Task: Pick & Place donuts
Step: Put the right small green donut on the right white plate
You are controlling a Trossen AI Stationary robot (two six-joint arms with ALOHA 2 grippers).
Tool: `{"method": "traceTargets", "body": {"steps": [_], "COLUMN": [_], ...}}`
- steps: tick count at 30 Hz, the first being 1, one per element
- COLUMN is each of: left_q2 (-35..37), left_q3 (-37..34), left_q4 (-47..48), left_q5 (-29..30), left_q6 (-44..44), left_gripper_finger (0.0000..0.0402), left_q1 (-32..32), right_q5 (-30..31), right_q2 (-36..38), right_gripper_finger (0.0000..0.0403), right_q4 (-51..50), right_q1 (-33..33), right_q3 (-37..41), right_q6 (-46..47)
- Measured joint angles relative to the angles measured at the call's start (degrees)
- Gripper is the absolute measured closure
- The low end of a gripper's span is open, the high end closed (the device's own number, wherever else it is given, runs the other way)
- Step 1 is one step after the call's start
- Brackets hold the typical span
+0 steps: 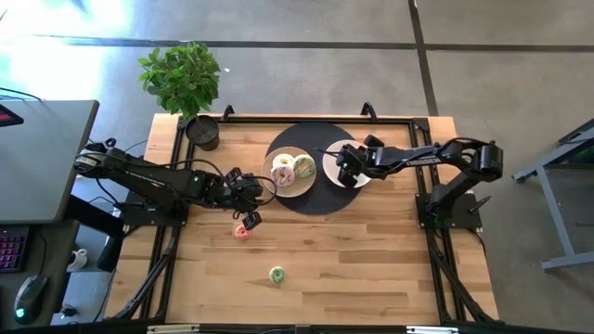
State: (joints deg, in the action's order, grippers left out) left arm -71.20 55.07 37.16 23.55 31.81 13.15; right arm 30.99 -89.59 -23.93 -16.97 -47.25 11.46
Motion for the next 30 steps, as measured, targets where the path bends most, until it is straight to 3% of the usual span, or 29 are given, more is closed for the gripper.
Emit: {"method": "traceTargets", "body": {"steps": [9,22,30], "left_q2": [0.0,0.0,0.0], "left_q3": [0.0,0.0,0.0], "left_q4": [0.2,0.2,0.2], "left_q5": [0.0,-0.5,-0.6], "left_q6": [0.0,0.3,0.3], "left_gripper_finger": [0.0312,0.0312,0.0312], "left_q1": [0.0,0.0,0.0], "right_q5": [-7.7,-7.0,-6.9], "right_q2": [4.5,5.0,5.0], "right_gripper_finger": [0.0279,0.0279,0.0303], "right_q4": [1.4,1.0,0.2], "right_q1": [3.5,4.8,0.2], "right_q3": [-0.1,0.0,0.2], "right_q6": [0.0,1.3,4.9]}}
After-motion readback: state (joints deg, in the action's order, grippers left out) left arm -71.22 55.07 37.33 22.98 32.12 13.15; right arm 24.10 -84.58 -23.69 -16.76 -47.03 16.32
